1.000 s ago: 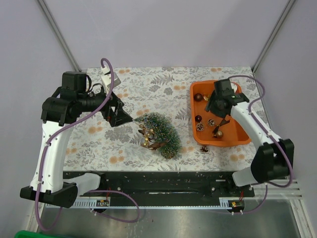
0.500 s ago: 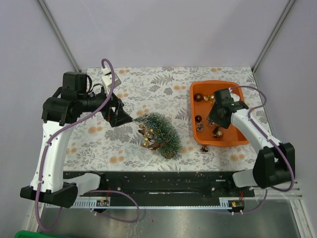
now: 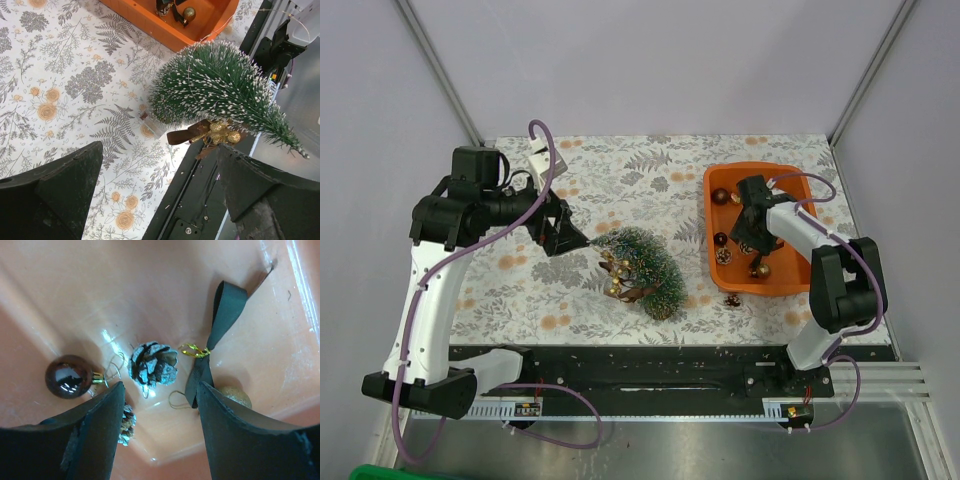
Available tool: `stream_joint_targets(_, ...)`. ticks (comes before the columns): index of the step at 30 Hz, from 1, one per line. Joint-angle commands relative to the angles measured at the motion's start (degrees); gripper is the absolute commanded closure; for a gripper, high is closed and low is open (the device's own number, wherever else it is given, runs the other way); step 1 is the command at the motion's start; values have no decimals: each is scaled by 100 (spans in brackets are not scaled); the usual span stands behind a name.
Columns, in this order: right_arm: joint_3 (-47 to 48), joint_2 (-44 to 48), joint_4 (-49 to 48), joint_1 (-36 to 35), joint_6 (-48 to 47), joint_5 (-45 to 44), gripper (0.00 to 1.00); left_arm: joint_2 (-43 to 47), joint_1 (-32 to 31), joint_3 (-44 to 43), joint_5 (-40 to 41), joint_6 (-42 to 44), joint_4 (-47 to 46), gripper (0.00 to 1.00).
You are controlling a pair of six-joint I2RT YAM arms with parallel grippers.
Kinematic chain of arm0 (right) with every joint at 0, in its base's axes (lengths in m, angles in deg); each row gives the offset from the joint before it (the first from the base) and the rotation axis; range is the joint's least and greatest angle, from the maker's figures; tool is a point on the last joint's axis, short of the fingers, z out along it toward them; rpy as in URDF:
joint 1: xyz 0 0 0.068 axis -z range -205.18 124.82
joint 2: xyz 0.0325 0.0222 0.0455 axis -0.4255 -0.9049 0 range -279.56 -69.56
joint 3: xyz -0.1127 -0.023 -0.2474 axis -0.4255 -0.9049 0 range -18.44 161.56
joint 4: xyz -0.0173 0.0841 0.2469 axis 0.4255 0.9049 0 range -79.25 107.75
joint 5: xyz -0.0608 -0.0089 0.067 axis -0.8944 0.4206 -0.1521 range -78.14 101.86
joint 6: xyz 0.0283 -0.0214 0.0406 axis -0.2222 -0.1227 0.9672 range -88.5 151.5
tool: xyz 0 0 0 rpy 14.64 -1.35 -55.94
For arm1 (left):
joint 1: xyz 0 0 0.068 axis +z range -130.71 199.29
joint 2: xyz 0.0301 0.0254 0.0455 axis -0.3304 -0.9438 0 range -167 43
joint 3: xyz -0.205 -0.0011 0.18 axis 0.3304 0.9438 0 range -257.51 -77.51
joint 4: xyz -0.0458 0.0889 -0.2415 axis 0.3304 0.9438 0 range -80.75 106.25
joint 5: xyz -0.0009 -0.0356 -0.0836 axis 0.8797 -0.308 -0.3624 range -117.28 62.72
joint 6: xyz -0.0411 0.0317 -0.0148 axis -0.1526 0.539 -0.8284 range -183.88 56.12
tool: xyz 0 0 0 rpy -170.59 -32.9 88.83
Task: Decorate the small christmas tree
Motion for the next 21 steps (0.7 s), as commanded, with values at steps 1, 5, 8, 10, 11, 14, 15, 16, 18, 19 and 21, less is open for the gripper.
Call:
stream_joint_targets(1, 180, -67, -415, 45, 193, -333, 34, 71, 2, 38, -25, 104, -196, 1)
stream_joint_targets(5, 154, -111, -547, 53, 193, -456, 40, 71, 11, 39, -7, 121, -205, 1)
stream_joint_targets(8, 136, -146, -556, 71, 167, -482, 43, 62, 2, 39, -7, 121, -205, 1)
stream_joint_targets(10, 93, -164, -574, 71, 175, -482, 43, 62, 2, 30, 19, 121, -196, 1)
stream_joint_targets(11, 66, -164, -591, 71, 175, -474, 44, 62, 11, 30, 45, 121, -196, 1)
stream_joint_targets(14, -4, -216, -653, 88, 184, -412, 44, 62, 2, -5, 63, 148, -161, 1)
stream_joint_targets(15, -13, -243, -653, 88, 193, -403, 45, 62, 2, -6, 81, 148, -161, 1)
stream_joint_targets(16, -13, -278, -644, 88, 210, -386, 45, 71, 11, 3, 81, 148, -161, 1)
stream_joint_targets(18, -22, -322, -679, 88, 219, -359, 47, 62, 11, -5, 72, 148, -161, 1)
stream_joint_targets(19, -31, -322, -688, 88, 219, -359, 49, 71, 11, 12, 81, 148, -161, 1)
stream_joint_targets(21, -31, -252, -697, 88, 228, -342, 54, 89, 2, 12, 90, 148, -170, 1)
